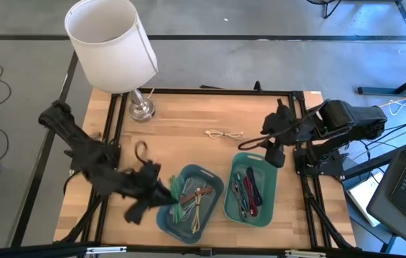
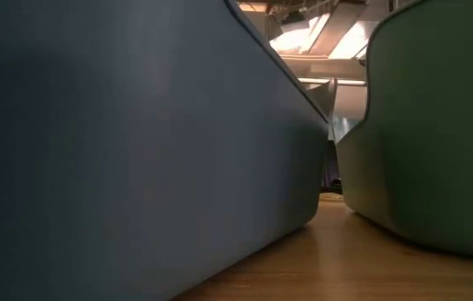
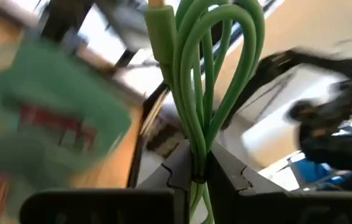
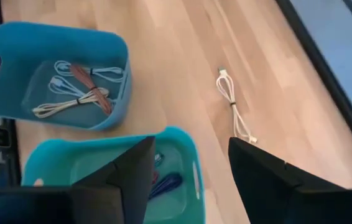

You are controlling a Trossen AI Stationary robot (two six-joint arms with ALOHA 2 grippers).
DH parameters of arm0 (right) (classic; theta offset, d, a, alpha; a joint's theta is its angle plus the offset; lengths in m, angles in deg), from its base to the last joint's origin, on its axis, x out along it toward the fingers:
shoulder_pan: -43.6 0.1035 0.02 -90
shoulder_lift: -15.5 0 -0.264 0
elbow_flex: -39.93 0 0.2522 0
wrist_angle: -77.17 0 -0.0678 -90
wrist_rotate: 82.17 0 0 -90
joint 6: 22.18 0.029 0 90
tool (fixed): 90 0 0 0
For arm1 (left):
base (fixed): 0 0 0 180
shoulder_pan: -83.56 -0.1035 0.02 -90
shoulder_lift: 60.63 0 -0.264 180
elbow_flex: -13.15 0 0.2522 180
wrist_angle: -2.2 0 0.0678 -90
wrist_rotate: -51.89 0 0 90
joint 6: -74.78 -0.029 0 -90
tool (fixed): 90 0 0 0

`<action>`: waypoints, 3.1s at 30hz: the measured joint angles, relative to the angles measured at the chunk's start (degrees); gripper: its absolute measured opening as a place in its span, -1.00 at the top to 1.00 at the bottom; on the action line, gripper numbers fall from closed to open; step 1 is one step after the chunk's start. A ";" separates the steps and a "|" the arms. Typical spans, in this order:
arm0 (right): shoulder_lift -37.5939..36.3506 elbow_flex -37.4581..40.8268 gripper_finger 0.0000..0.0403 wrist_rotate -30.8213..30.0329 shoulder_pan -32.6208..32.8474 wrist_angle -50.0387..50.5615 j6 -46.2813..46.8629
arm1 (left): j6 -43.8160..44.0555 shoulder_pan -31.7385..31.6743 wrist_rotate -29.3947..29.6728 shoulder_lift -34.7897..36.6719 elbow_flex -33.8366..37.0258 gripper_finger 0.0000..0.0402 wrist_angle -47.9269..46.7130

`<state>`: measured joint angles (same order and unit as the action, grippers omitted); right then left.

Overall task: Pick and place USB-C Cables
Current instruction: Put the green charger cable into the blue container

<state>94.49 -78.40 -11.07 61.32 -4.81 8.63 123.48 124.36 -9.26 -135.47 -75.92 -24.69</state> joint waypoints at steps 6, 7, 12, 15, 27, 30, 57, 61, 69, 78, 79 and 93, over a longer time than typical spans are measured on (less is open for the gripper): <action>0.06 0.07 -0.01 -1.66 0.00 -1.56 -2.53 | 13.11 -3.98 -10.23 -10.13 0.15 0.89 -6.60; 0.06 0.07 -0.01 -1.66 0.00 -1.77 -2.69 | 13.20 -5.20 -12.51 -11.64 0.15 0.89 -6.46; 0.06 0.07 -0.02 -1.21 0.00 -1.76 -2.52 | 13.01 -11.10 -23.68 -17.14 0.14 0.89 -7.34; 0.06 0.09 -0.02 -1.18 0.00 -1.79 -2.49 | 12.66 -13.81 -27.95 -20.37 0.15 0.90 -10.33; 0.06 0.09 0.00 -1.00 0.00 -1.79 -1.47 | 16.02 -18.82 -30.34 -25.41 0.15 0.91 -13.53; 0.06 0.10 0.00 -1.00 0.00 -1.79 -2.39 | 17.43 -18.85 -30.63 -25.41 -0.32 0.91 -12.86; 0.08 0.14 0.00 -0.65 -0.01 -1.59 -4.65 | 20.75 -20.35 -31.18 -44.33 -38.56 0.91 -53.48; 0.08 0.15 0.00 0.10 0.00 -1.51 -5.89 | 22.10 -20.49 -33.15 -46.26 -38.60 0.91 -52.34; 0.08 0.15 0.00 1.14 0.00 -0.54 -7.30 | 27.71 -19.41 -34.10 -49.26 -38.56 0.91 -48.05; 0.08 0.15 0.00 2.04 1.31 1.14 -8.09 | 29.84 -19.90 -34.35 -51.49 -38.51 0.91 -50.08; 0.08 0.15 0.00 2.04 1.51 1.14 -8.43 | 29.83 -19.87 -34.43 -51.89 -38.51 0.91 -49.43; 0.08 0.15 0.00 1.99 2.03 1.32 -8.98 | 27.41 -20.47 -36.41 -55.19 -38.53 0.91 -48.31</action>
<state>94.57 -78.25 -9.08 63.35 -3.49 -0.36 150.90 103.89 -45.67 -190.66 -114.45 -73.00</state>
